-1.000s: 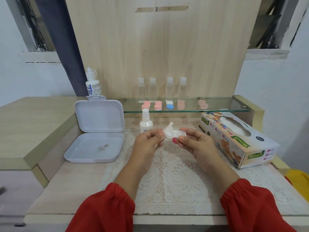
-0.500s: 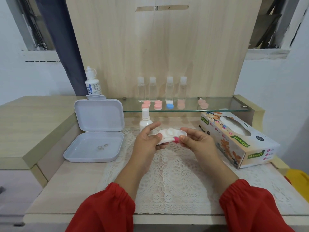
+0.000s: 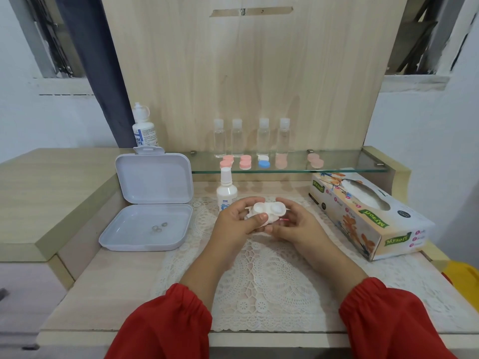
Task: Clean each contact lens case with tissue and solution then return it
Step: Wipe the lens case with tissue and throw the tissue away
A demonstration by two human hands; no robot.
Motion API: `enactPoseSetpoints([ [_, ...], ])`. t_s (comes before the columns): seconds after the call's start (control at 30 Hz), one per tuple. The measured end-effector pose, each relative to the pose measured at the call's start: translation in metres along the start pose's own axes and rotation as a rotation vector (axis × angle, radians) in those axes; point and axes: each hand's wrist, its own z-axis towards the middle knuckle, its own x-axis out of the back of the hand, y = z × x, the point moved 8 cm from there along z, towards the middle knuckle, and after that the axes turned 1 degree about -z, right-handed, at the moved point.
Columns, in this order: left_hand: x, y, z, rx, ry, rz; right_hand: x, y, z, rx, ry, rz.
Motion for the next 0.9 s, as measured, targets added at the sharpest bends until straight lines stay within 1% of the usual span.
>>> enactPoseSetpoints([
  [0.07, 0.000, 0.001, 0.000, -0.005, 0.000, 0.023, 0.003, -0.002, 0.000, 0.030, 0.044, -0.067],
  [0.1, 0.000, 0.001, 0.000, -0.004, 0.004, 0.039, 0.007, -0.002, -0.001, 0.030, 0.085, -0.047],
  [0.17, 0.000, 0.001, -0.001, 0.005, 0.008, 0.029, 0.014, -0.001, 0.000, -0.017, 0.144, 0.081],
  [0.3, 0.001, 0.004, -0.002, -0.006, 0.015, -0.002, 0.015, 0.003, 0.000, -0.133, 0.179, 0.400],
  [0.37, 0.000, 0.005, -0.002, -0.032, 0.014, 0.047, 0.011, 0.002, 0.000, -0.176, 0.126, 0.537],
  [0.43, -0.001, 0.005, -0.003, -0.041, 0.012, 0.090, 0.002, 0.001, -0.003, -0.215, 0.031, 0.562],
  [0.5, -0.001, 0.005, -0.003, -0.035, 0.013, 0.111, -0.001, 0.002, -0.004, -0.231, -0.001, 0.529],
  [0.67, -0.001, 0.006, -0.004, -0.041, 0.018, 0.138, 0.010, 0.008, -0.002, -0.214, 0.104, 0.465],
  [0.73, 0.000, 0.005, -0.003, -0.047, 0.038, 0.160, 0.014, 0.008, -0.002, -0.184, 0.145, 0.395],
  [0.8, 0.001, 0.005, -0.002, -0.043, 0.059, 0.162, 0.019, 0.005, -0.002, -0.124, 0.197, 0.268],
  [0.9, 0.005, 0.002, 0.000, -0.023, 0.078, 0.114, 0.034, -0.006, -0.005, 0.016, 0.345, -0.066],
])
